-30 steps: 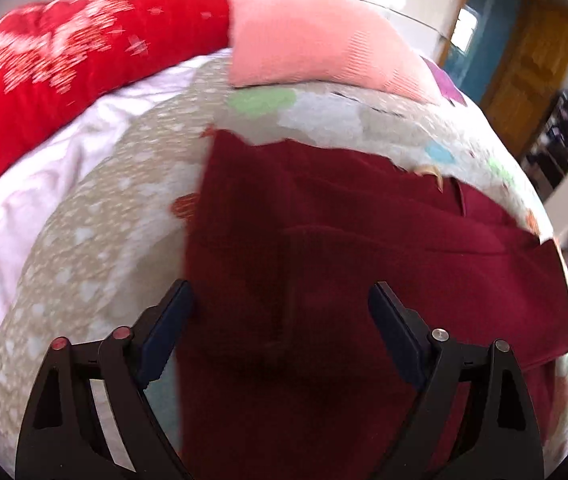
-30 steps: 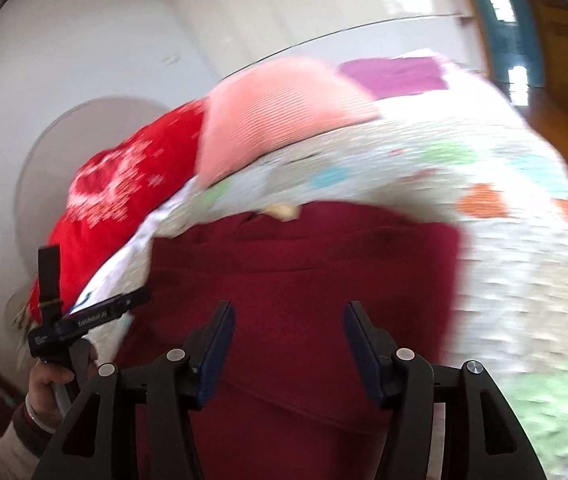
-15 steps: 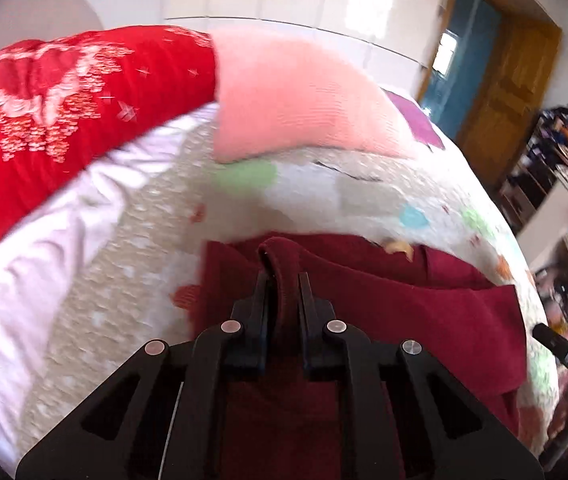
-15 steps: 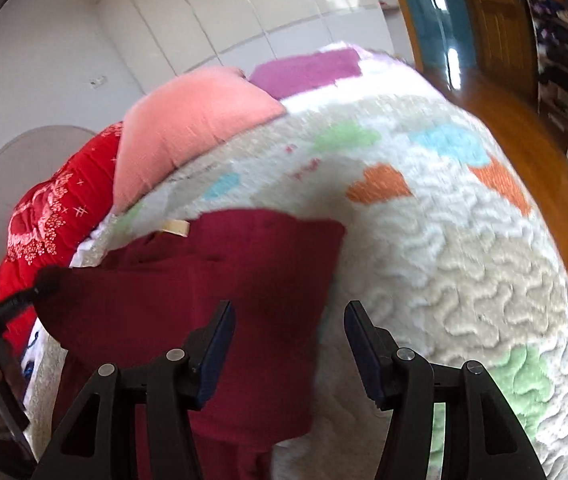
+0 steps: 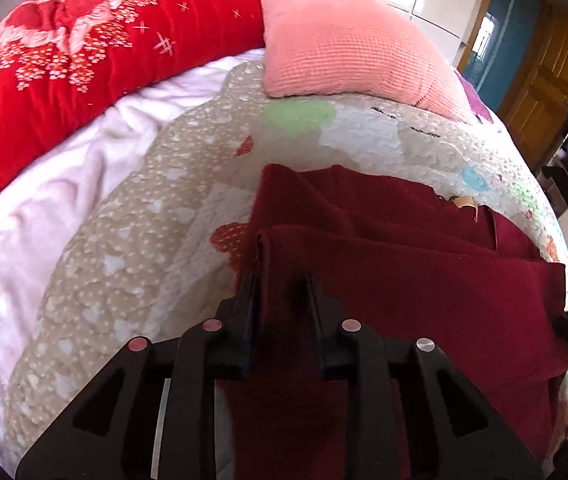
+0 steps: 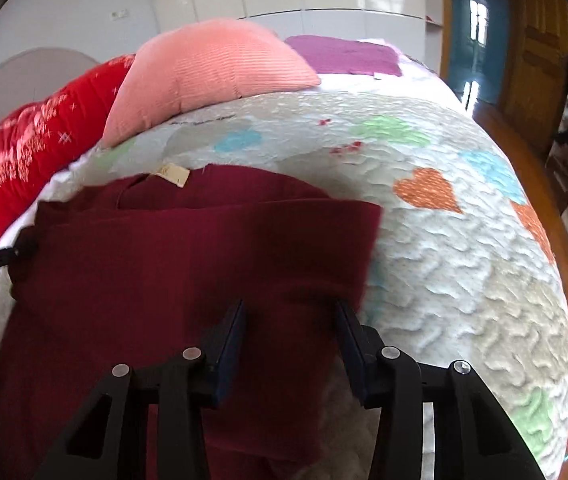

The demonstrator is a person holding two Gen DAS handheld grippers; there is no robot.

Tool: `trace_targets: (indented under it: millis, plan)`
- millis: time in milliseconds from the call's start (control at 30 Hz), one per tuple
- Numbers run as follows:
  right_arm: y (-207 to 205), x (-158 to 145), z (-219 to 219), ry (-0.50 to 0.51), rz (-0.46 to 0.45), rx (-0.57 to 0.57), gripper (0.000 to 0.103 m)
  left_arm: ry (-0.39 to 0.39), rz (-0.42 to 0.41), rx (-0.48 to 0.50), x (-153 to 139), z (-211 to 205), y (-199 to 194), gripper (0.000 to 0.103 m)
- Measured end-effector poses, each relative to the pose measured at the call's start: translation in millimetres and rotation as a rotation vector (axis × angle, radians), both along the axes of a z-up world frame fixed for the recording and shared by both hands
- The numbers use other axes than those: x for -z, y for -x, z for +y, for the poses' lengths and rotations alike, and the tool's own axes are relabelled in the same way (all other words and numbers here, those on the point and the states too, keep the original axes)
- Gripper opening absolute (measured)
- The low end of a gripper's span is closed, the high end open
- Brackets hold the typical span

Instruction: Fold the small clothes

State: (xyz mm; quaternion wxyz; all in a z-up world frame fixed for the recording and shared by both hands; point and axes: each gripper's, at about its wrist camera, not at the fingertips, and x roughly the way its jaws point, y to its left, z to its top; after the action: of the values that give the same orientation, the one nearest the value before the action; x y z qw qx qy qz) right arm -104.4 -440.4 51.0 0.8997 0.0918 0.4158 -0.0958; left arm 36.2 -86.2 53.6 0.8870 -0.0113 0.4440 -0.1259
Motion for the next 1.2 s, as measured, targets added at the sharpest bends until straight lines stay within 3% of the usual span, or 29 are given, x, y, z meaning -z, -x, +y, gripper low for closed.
trace_targets:
  millis: [67, 167, 267, 367, 500, 633, 733, 800, 833, 867, 900, 967, 1067, 1200]
  plan:
    - [15, -8, 2, -0.013, -0.034, -0.002, 0.043, -0.009, -0.02, -0.018, -3, 5, 8, 0.029]
    - [27, -7, 14, 0.006, -0.035, -0.04, 0.044, 0.004, -0.026, -0.016, 3, 4, 18, 0.05]
    - [17, 23, 20, 0.077, 0.083, -0.053, 0.046, -0.024, 0.014, -0.021, 20, -3, 21, 0.051]
    - [22, 20, 7, 0.003, 0.058, 0.001, 0.046, -0.024, -0.005, -0.024, 17, -1, 30, 0.051]
    - [48, 0, 10, 0.062, 0.037, 0.022, 0.048, 0.001, -0.001, -0.025, 8, 13, 48, 0.051]
    - [81, -2, 7, -0.065, 0.001, 0.041, 0.05, 0.025, 0.04, -0.042, 11, 29, 73, 0.05]
    - [82, 19, 15, -0.135, 0.037, 0.008, 0.051, 0.041, 0.07, -0.045, 16, 36, 94, 0.05]
    - [80, 25, 23, -0.07, 0.015, -0.009, 0.04, 0.028, 0.073, -0.042, 17, 39, 109, 0.05]
    - [80, 24, 24, -0.054, 0.009, -0.008, 0.012, 0.021, 0.072, -0.04, 18, 41, 116, 0.051]
    - [82, 20, 22, -0.072, 0.004, -0.001, 0.009, 0.013, 0.071, -0.036, 18, 43, 124, 0.051]
    - [84, 16, 19, -0.097, -0.015, 0.007, 0.009, 0.005, 0.073, -0.028, 20, 44, 130, 0.051]
    - [88, 9, 19, -0.045, -0.034, 0.017, 0.009, -0.01, 0.065, -0.021, 22, 45, 140, 0.051]
    - [79, 23, 23, 0.01, 0.035, 0.036, 0.009, -0.019, 0.045, -0.028, 24, 46, 152, 0.051]
    - [86, 16, 30, 0.008, 0.028, 0.06, 0.009, -0.017, 0.054, -0.017, 22, 50, 165, 0.051]
